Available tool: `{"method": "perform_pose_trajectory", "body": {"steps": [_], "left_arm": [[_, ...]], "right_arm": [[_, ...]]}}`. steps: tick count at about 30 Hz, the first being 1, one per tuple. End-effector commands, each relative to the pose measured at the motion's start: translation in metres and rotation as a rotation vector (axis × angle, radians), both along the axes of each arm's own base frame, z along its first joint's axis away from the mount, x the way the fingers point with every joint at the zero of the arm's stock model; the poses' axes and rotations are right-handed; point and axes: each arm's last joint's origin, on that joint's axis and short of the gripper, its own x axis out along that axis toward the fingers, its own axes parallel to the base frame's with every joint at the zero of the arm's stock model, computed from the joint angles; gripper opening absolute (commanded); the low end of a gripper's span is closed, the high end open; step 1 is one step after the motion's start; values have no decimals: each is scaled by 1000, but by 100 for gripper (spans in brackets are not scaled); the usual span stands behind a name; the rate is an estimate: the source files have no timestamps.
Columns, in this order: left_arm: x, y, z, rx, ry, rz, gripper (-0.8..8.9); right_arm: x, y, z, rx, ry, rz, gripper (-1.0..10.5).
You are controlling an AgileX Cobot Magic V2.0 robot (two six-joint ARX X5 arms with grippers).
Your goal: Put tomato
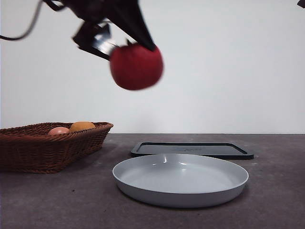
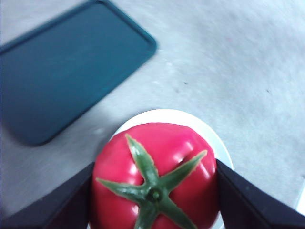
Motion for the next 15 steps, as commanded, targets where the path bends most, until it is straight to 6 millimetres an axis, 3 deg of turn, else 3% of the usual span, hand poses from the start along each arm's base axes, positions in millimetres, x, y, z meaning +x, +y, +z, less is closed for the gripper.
{"method": "perform_pose_trajectory", "body": {"steps": [1,15], "left_arm": [[5,-17,-12,19,11,-18,241],[24,-66,-91,131,115,-84,241]], "right_arm": [[1,1,6,6,-23,7,425],[1,1,6,6,-22,7,425]]}}
